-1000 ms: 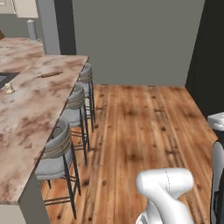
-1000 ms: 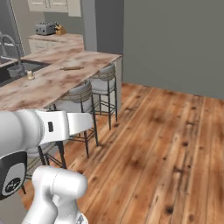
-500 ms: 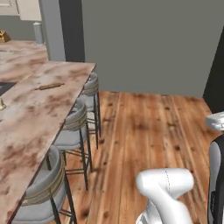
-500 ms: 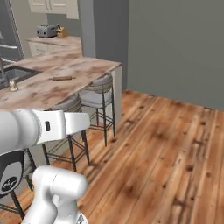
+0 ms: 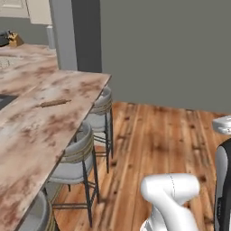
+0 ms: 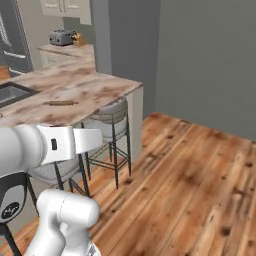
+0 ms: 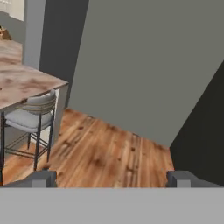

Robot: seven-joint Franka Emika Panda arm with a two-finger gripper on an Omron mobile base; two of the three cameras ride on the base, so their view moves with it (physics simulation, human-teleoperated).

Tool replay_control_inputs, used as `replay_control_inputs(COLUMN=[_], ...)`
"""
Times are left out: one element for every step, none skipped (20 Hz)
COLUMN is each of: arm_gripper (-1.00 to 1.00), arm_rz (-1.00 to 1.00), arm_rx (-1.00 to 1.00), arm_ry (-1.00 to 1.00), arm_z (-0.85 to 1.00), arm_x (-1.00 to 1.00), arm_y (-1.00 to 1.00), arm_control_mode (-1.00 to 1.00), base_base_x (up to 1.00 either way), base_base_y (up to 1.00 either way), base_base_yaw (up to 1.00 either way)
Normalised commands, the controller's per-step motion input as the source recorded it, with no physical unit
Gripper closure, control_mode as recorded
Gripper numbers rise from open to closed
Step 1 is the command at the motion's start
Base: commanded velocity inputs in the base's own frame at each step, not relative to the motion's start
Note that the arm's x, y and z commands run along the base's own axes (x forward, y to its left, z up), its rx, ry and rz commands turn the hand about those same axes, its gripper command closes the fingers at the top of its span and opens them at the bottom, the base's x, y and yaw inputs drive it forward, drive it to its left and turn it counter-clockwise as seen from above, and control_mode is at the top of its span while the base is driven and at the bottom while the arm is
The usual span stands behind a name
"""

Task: Pick the candle and candle from the dining table and place them in the open cabinet. Close the cabinet after placing the objects.

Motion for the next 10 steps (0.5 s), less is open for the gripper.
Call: replay_control_inputs(arm_gripper=[-1.00, -1.00, -1.00, -1.00, -1.00, -1.00, -1.00, -1.00, -1.00, -1.00], arm_rz=[0.00, 0.00, 0.00, 0.00, 0.00, 0.00, 0.00, 0.00, 0.00, 0.00], arm_rx=[0.00, 0.00, 0.00, 0.00, 0.00, 0.00, 0.00, 0.00, 0.00, 0.00], arm_ry=[0.00, 0.00, 0.00, 0.00, 0.00, 0.00, 0.00, 0.00, 0.00, 0.00], arm_z=[0.00, 0.00, 0.00, 0.00, 0.00, 0.00, 0.00, 0.00, 0.00, 0.00], arm_x=[0.00, 0.00, 0.00, 0.00, 0.00, 0.00, 0.00, 0.00, 0.00, 0.00], arm_y=[0.00, 0.00, 0.00, 0.00, 0.00, 0.00, 0.00, 0.00, 0.00, 0.00], arm_control_mode=[1.00, 1.00, 1.00, 1.00, 1.00, 1.00, 1.00, 1.00, 1.00, 1.00], base_base_x=[1.00, 1.00, 1.00, 1.00, 1.00, 1.00, 0.89, 0.79, 0.71, 0.69], base_base_y=[-0.11, -0.09, -0.06, -0.10, -0.12, -0.11, -0.11, -0.11, -0.11, -0.10], base_base_yaw=[0.25, 0.36, 0.54, 0.63, 0.69, 0.72, 0.75, 0.77, 0.79, 0.79])
